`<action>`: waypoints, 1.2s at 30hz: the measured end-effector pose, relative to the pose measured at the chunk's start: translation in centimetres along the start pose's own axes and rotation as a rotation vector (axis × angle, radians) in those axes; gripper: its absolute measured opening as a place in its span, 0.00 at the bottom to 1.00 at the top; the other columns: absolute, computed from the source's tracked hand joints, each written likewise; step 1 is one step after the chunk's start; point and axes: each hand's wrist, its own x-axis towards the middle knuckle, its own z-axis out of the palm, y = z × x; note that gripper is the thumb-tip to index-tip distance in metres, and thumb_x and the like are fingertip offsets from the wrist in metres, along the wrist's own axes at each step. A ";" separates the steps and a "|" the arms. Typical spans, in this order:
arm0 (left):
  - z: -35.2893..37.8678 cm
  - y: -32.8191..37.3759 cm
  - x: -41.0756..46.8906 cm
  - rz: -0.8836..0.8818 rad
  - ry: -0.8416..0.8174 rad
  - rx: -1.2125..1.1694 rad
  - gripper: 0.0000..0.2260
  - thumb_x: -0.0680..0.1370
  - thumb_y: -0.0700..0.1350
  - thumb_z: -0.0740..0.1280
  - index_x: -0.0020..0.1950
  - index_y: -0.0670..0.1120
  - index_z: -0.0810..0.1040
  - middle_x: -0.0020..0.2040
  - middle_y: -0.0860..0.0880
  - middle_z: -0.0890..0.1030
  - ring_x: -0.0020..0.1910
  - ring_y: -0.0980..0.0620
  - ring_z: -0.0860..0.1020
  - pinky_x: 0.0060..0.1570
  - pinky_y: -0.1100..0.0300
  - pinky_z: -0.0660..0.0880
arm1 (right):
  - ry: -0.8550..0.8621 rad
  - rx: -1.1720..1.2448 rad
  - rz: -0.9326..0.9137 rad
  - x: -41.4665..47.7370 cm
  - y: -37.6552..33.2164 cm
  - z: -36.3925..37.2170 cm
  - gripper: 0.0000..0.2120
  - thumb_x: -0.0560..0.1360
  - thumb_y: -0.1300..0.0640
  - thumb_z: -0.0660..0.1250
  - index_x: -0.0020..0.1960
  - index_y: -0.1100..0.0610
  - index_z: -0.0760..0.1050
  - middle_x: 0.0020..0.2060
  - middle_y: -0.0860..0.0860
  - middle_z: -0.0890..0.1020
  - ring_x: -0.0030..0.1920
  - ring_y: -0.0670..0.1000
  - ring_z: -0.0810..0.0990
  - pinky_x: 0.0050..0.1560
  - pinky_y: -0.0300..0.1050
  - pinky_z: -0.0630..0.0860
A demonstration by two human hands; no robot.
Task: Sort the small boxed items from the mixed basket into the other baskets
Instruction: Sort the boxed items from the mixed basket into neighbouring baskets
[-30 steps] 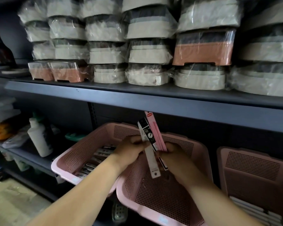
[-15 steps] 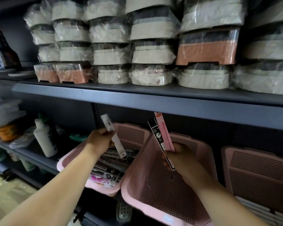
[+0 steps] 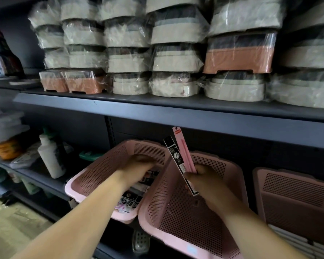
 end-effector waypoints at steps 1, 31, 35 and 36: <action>0.8 0.9 -0.6 0.014 -0.055 -0.028 0.05 0.82 0.48 0.71 0.50 0.51 0.86 0.43 0.50 0.88 0.36 0.58 0.83 0.37 0.63 0.80 | -0.015 0.038 -0.004 0.0 0.0 0.3 0.05 0.79 0.61 0.67 0.49 0.54 0.82 0.35 0.54 0.84 0.35 0.51 0.82 0.33 0.42 0.78; 2.5 1.0 -0.6 0.154 -0.105 -0.099 0.05 0.81 0.47 0.71 0.50 0.57 0.86 0.45 0.56 0.88 0.46 0.58 0.85 0.51 0.62 0.79 | -0.229 0.146 0.069 -0.3 0.7 0.6 0.11 0.83 0.56 0.63 0.47 0.55 0.83 0.33 0.51 0.83 0.33 0.49 0.80 0.37 0.45 0.77; 3.4 2.1 -1.1 0.206 -0.056 -0.262 0.08 0.82 0.40 0.69 0.50 0.50 0.87 0.45 0.48 0.88 0.43 0.50 0.84 0.45 0.59 0.79 | -0.241 0.100 0.072 -0.3 0.7 1.1 0.08 0.82 0.53 0.63 0.52 0.52 0.81 0.40 0.50 0.86 0.37 0.48 0.83 0.39 0.45 0.78; 2.9 2.4 -1.0 0.232 -0.027 -0.266 0.07 0.82 0.39 0.69 0.51 0.48 0.86 0.42 0.49 0.87 0.40 0.52 0.83 0.42 0.63 0.78 | -0.221 0.046 0.044 -0.3 0.8 0.9 0.07 0.82 0.52 0.63 0.52 0.50 0.81 0.41 0.49 0.86 0.38 0.47 0.82 0.40 0.44 0.77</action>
